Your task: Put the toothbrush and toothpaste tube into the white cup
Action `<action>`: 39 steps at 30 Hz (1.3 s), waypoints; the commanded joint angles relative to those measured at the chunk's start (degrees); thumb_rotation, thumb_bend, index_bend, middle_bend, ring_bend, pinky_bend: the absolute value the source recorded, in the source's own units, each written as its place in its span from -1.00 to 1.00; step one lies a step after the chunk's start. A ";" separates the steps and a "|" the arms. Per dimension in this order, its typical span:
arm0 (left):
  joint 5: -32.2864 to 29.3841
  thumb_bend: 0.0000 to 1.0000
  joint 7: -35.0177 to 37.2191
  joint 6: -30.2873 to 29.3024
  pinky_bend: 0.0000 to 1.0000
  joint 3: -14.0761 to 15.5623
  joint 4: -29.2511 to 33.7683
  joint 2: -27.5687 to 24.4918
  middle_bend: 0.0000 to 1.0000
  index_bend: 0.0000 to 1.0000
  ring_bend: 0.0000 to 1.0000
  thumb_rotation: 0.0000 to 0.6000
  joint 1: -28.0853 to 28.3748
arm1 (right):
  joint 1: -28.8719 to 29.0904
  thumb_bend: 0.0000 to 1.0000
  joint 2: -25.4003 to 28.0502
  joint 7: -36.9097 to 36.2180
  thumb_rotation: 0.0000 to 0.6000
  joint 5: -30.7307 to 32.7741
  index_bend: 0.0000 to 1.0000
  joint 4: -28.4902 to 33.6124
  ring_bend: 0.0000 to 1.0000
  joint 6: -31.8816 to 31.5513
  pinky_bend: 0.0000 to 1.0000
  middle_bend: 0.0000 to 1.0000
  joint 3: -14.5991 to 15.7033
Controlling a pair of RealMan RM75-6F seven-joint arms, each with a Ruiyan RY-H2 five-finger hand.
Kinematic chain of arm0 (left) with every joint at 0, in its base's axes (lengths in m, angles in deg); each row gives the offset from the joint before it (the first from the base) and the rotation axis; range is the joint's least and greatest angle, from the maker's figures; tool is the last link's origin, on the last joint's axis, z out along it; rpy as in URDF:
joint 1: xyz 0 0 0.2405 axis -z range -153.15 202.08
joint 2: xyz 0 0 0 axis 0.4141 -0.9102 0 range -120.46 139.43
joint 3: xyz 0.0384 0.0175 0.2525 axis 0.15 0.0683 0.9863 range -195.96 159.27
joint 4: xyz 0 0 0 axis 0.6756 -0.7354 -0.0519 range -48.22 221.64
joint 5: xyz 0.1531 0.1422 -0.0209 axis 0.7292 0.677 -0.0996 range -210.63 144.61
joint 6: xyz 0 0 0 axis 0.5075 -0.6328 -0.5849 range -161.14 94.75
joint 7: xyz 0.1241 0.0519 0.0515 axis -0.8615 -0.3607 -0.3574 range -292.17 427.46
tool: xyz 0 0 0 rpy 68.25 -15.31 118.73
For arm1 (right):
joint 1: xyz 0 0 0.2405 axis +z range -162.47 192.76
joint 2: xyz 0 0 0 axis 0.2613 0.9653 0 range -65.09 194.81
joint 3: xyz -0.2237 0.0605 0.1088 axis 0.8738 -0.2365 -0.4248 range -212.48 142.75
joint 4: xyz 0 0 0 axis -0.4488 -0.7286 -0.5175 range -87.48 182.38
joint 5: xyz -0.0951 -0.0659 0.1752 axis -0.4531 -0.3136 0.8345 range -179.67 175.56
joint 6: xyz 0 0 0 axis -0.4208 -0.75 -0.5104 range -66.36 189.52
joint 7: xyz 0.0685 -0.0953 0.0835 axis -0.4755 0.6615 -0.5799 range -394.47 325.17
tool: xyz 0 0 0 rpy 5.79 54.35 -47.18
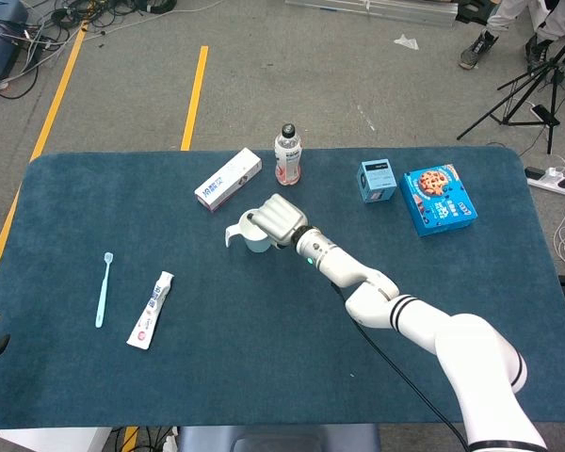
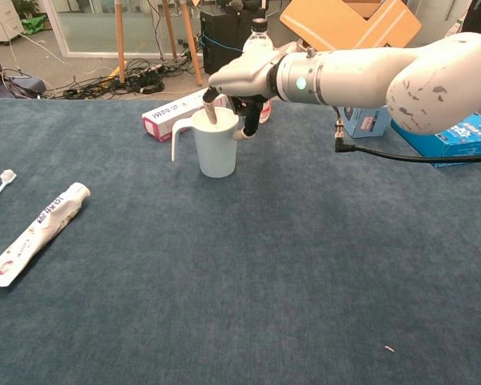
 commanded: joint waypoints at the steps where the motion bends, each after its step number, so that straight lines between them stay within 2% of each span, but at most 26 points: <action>1: -0.04 -0.52 0.07 0.08 -1.00 0.01 -0.07 0.02 -0.75 -0.08 -0.98 1.00 -0.01 | 0.58 -0.48 -1.19 -1.67 1.00 -0.90 -0.14 -1.92 1.00 0.21 1.00 0.98 0.73; 15: 0.36 -0.52 -0.05 -0.02 -1.00 0.19 0.21 -0.05 -0.75 -0.08 -0.98 1.00 -0.11 | 1.07 -0.37 -3.41 -3.72 1.00 -2.68 0.12 -5.55 1.00 -0.23 1.00 0.98 2.62; 20: 0.61 -0.52 0.02 -0.24 -1.00 0.22 0.30 -0.07 -0.75 -0.08 -0.98 1.00 -0.20 | 0.95 -0.37 -3.39 -4.00 1.00 -3.12 0.19 -5.01 1.00 -0.94 1.00 0.98 2.96; 39: 0.87 -0.52 -0.60 -0.36 -1.00 0.43 0.58 -0.03 -0.75 -0.08 -0.98 1.00 -0.26 | 0.36 -0.37 -0.90 -2.65 1.00 -2.89 0.26 -0.04 1.00 -3.32 1.00 0.98 2.57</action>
